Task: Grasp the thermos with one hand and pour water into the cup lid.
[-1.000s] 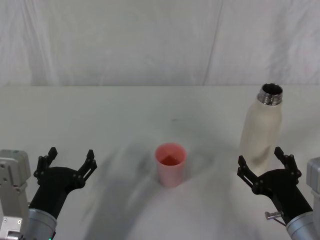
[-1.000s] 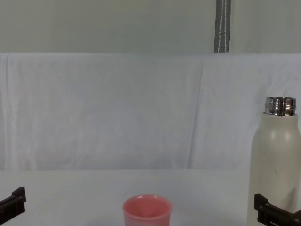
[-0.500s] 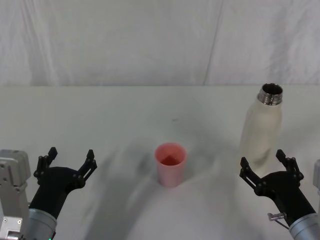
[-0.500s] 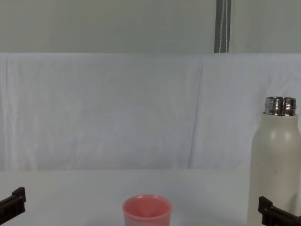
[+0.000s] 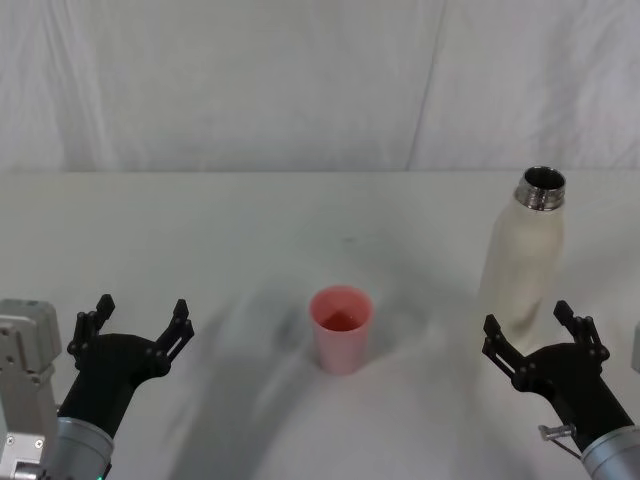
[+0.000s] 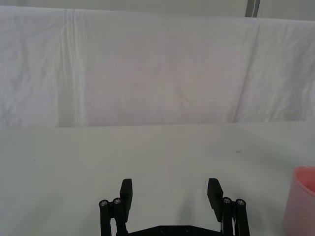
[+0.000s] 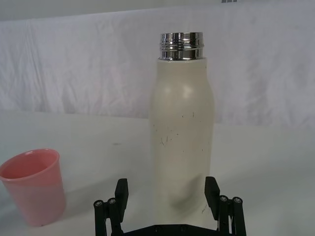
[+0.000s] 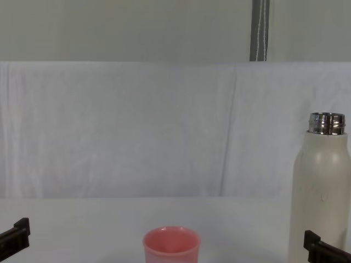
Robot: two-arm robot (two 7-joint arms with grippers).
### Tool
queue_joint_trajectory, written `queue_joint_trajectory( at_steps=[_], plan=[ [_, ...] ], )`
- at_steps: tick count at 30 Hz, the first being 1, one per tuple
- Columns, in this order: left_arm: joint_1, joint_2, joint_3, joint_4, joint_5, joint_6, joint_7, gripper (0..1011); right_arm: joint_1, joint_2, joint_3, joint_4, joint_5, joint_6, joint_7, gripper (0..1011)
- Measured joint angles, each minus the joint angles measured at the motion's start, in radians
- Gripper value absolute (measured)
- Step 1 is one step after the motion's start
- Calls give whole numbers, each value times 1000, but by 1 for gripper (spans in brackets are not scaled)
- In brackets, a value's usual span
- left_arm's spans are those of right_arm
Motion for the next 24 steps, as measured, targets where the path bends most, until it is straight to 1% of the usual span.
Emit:
queue_joint_trajectory(
  at_steps=[11, 24],
  plan=[
    [0, 0, 0, 0, 0, 0, 0, 1001, 21, 13, 3, 13, 6, 2, 12, 1001],
    [0, 0, 0, 0, 0, 0, 0, 1001, 66, 29, 11, 51, 47, 13, 41, 1001]
  ],
)
